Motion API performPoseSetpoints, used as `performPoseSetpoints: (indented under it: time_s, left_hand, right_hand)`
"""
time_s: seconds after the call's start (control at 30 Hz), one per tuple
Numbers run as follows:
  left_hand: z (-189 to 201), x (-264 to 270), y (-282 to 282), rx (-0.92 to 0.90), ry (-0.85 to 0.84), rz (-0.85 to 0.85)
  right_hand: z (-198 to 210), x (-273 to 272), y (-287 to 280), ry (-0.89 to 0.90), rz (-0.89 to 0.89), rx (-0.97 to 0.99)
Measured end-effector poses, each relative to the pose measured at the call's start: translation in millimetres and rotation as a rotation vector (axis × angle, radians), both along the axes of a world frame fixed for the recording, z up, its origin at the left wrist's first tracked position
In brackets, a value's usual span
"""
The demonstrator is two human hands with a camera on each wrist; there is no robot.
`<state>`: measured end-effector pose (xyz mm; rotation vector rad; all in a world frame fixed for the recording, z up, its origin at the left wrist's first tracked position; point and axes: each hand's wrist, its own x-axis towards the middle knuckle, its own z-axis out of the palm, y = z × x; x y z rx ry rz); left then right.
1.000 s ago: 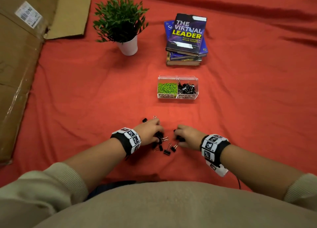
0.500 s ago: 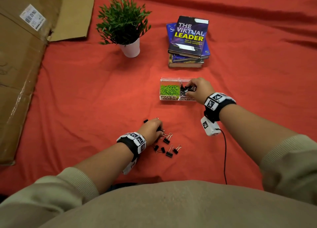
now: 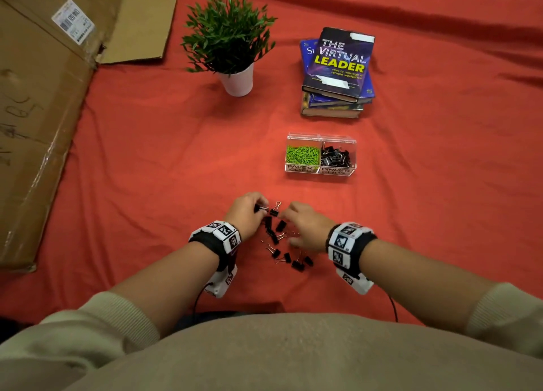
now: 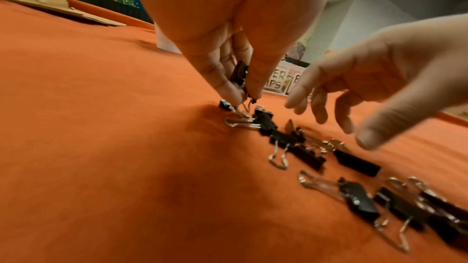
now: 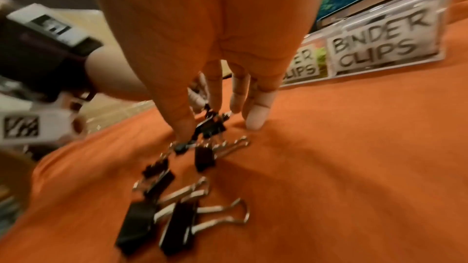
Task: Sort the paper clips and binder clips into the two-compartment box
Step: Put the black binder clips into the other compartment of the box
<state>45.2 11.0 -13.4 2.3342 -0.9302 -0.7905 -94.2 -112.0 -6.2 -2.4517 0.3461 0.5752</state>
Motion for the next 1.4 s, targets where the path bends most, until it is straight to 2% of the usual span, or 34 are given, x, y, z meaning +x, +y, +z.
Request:
performPoseSetpoints:
  time_s: [0.1, 0.27, 0.5, 0.63, 0.73, 0.9, 0.97, 1.13, 1.23, 1.3, 1.4]
  left_hand:
    - [-2, 7, 6, 0.049, -0.024, -0.023]
    - [-8, 6, 6, 0.143, -0.055, -0.082]
    - [-8, 4, 7, 0.202, -0.063, -0.149]
    - [-8, 6, 6, 0.175, -0.072, -0.151]
    - [-8, 7, 5, 0.134, -0.091, -0.183]
    - [-9, 6, 2, 0.149, -0.064, -0.174]
    - [-10, 6, 1, 0.169, -0.068, -0.223]
    - [-8, 5, -2, 0.205, -0.074, -0.283]
    - [-7, 6, -3, 0.2, -0.068, -0.257]
    - [-6, 6, -3, 0.182, -0.069, -0.25]
    - [-5, 7, -5, 0.152, -0.062, -0.253]
  right_hand:
    - [-6, 1, 12, 0.007, 0.086, -0.097]
    - [-12, -1, 15, -0.017, 0.103, -0.161]
    - [-14, -10, 9, -0.044, 0.038, -0.082]
    - [-11, -9, -8, -0.043, -0.084, -0.004]
    - [-5, -7, -30, -0.132, -0.262, 0.035]
    - [21, 12, -90, -0.393, -0.573, -0.065]
    - [27, 21, -112, -0.411, -0.625, -0.114]
    - [27, 32, -135, -0.197, -0.511, -0.222]
    - [28, 30, -116, -0.294, -0.447, -0.22]
    - [29, 23, -91, -0.279, -0.282, -0.17]
    - [25, 7, -49, -0.044, 0.005, -0.053]
